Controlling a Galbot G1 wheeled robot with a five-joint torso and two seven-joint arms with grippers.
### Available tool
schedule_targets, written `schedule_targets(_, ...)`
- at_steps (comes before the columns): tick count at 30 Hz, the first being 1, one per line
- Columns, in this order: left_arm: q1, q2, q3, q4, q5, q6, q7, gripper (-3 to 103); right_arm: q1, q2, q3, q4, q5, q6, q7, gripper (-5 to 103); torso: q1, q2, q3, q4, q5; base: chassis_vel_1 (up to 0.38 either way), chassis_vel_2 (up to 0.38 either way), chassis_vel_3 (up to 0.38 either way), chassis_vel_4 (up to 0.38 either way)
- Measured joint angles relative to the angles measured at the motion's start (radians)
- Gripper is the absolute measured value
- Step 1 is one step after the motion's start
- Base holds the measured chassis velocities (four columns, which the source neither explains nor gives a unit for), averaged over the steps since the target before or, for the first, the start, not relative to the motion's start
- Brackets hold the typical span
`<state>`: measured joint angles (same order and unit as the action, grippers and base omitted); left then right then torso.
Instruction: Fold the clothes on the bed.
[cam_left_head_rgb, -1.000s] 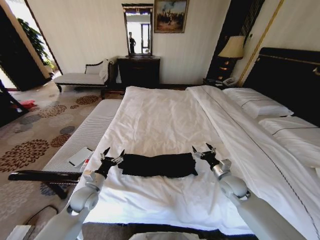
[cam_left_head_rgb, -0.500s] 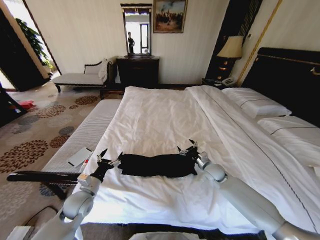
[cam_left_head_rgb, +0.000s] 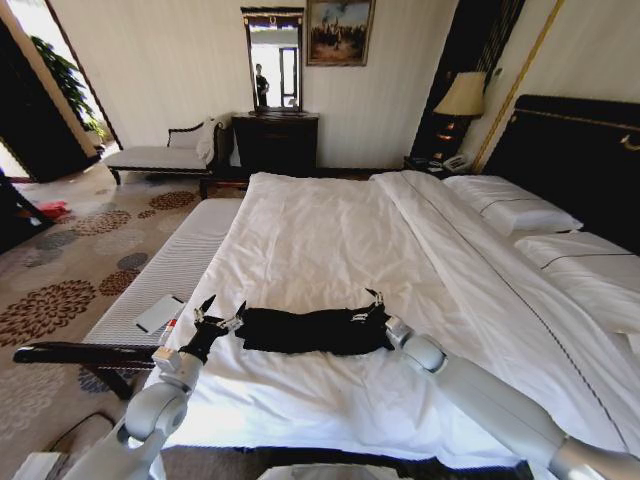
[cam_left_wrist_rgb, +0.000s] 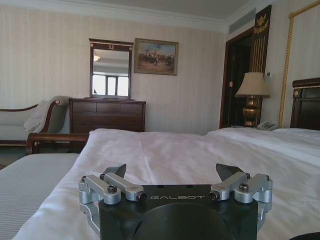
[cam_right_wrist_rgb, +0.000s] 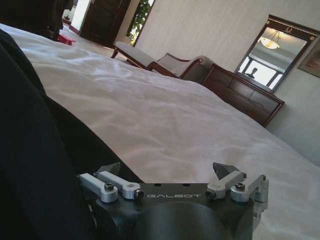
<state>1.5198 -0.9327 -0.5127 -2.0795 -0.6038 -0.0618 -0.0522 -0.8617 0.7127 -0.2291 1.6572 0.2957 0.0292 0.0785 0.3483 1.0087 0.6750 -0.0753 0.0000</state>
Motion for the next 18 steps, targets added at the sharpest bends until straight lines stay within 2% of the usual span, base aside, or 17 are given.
schedule_targets(11, -0.004, -0.001, -0.014, -0.006, -0.028, 0.011, -0.002, 100, -0.114, -0.055, 0.037, 0.145, -0.043, -0.012, 0.008, 100, 0.000, 0.000, 0.000, 0.0001, 0.0000, 0.000, 0.000, 0.000, 0.000)
schedule_targets(18, -0.010, -0.006, -0.010, -0.008, -0.028, 0.016, -0.010, 100, -0.264, -0.062, 0.126, 0.188, -0.115, 0.000, 0.000, 100, 0.000, 0.000, 0.000, -0.0001, -0.0001, 0.000, 0.000, 0.000, 0.000)
